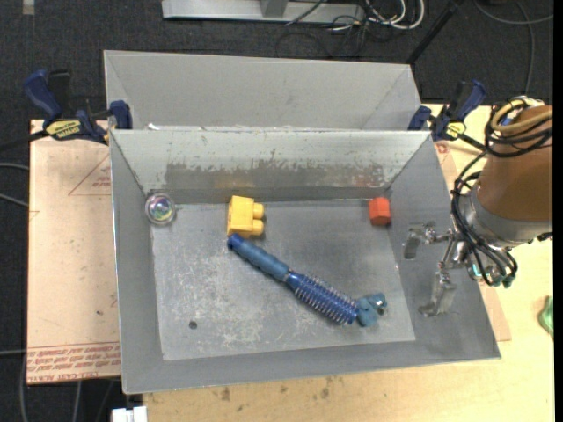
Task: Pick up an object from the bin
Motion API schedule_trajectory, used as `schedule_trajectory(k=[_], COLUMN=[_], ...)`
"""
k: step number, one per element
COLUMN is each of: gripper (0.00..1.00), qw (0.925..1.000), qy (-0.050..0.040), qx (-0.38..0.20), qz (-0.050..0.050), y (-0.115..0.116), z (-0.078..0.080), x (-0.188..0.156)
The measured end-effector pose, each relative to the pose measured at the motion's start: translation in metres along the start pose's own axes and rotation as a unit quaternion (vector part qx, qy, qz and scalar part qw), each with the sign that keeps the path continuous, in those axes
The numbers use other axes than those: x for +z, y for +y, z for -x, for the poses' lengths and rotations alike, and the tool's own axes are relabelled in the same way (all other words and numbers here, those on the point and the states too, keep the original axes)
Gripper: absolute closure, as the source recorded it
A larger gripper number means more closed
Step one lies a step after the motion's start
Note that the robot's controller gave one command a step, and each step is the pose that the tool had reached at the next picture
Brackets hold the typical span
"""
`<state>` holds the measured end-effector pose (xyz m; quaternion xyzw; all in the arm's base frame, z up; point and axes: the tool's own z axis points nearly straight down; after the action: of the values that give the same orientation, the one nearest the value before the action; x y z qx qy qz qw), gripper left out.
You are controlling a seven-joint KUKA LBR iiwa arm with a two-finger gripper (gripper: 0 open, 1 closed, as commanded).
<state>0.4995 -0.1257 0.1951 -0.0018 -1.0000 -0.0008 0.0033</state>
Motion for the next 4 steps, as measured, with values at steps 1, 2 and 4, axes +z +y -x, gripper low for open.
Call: schedule_trajectory(k=[1, 2, 4], gripper=[0.0, 0.0, 1.0], qw=[0.9998, 0.9983, 0.9974], qy=[0.0006, -0.002, -0.0076], qx=[-0.019, -0.059, -0.071], qz=[0.002, 0.001, -0.001], y=[0.07, 0.108, 0.122], z=[-0.016, 0.009, 0.018], x=[0.069, 0.128, -0.003])
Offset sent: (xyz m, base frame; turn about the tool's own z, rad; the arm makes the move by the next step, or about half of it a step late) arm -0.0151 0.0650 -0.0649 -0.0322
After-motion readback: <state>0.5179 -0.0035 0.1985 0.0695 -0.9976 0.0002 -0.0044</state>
